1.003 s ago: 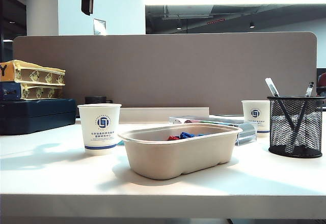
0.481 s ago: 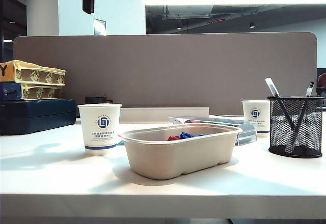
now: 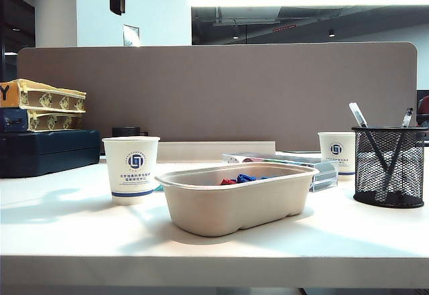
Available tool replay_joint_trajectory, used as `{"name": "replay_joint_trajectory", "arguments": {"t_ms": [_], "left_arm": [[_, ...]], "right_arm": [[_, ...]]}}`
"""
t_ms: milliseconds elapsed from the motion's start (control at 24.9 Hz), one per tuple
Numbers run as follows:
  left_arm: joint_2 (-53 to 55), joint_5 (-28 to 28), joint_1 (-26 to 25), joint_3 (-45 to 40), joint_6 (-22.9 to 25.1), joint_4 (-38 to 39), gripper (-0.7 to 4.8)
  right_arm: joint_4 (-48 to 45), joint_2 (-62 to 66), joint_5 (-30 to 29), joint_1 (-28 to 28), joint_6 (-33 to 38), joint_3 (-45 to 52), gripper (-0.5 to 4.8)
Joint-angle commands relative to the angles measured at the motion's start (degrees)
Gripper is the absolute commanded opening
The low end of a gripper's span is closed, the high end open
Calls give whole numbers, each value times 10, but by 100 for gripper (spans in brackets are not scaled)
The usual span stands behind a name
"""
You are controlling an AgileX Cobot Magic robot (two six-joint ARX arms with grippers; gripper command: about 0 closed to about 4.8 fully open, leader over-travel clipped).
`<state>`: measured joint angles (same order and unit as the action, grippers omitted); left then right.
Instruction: Pick up one pen and put it in the pen container.
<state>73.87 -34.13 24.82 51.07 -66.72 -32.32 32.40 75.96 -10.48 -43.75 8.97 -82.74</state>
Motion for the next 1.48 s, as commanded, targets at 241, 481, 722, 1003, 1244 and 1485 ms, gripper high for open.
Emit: {"name": "replay_joint_trajectory", "arguments": {"t_ms": [241,481,722,1003,1244,1485], "left_arm": [[-1,4,-1,3,75,1,-6],[7,3,-1,3,155,4,-6],[33,3,0,3,212,-11,-6],[73,2,38,54,309,-20,-6],[122,3,61,145,379,28,-6],[205,3,83,242,443,59,-6]], "right_arm": [[-6,-3,46,30,-32,-3,181],[3,-11,44,102,-49,-3,181],[19,-40,45,170,-68,-3,181],[51,-86,43,260,-82,-3,180],[103,-116,44,283,-86,-3,180],[161,-141,50,283,-105,-3,180]]}}
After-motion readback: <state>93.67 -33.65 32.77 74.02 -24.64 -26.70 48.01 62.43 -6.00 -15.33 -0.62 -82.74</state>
